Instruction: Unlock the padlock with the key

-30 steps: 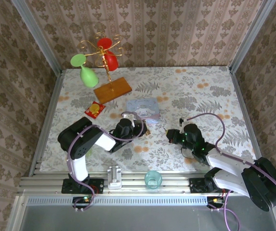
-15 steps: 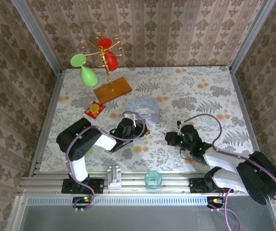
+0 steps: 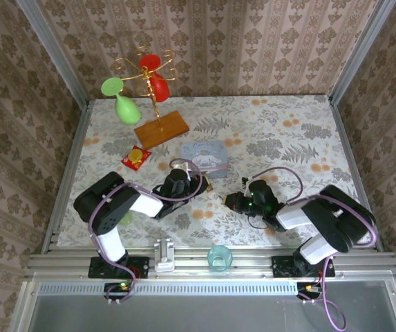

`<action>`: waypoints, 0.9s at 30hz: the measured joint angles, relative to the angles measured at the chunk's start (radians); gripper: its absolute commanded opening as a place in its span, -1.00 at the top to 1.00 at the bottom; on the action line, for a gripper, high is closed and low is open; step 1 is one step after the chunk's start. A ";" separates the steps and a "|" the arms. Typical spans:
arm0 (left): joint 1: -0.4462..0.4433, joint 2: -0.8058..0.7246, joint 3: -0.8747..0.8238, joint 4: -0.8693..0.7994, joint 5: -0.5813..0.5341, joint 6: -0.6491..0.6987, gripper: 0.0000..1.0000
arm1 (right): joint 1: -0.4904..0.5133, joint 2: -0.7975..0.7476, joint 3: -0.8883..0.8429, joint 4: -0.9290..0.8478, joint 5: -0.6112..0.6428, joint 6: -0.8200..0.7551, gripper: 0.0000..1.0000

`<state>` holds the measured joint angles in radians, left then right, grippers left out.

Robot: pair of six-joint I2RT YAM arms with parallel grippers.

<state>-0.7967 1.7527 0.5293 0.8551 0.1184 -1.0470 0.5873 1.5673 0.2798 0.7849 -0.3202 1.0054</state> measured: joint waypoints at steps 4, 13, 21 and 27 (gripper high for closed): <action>0.008 -0.002 -0.007 0.013 0.008 -0.051 1.00 | -0.017 0.118 0.010 0.180 -0.071 0.072 1.00; 0.026 0.015 -0.035 0.150 0.024 -0.177 1.00 | -0.056 0.234 0.009 0.419 -0.164 0.151 1.00; 0.026 0.047 -0.040 0.217 0.031 -0.221 1.00 | -0.068 0.275 0.028 0.471 -0.205 0.178 1.00; 0.028 0.047 -0.051 0.243 0.029 -0.231 1.00 | -0.087 0.275 0.037 0.492 -0.216 0.185 1.00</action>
<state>-0.7685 1.8000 0.4778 1.0981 0.1478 -1.2778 0.5007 1.8423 0.3172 1.2766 -0.5365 1.1908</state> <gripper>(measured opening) 0.055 0.060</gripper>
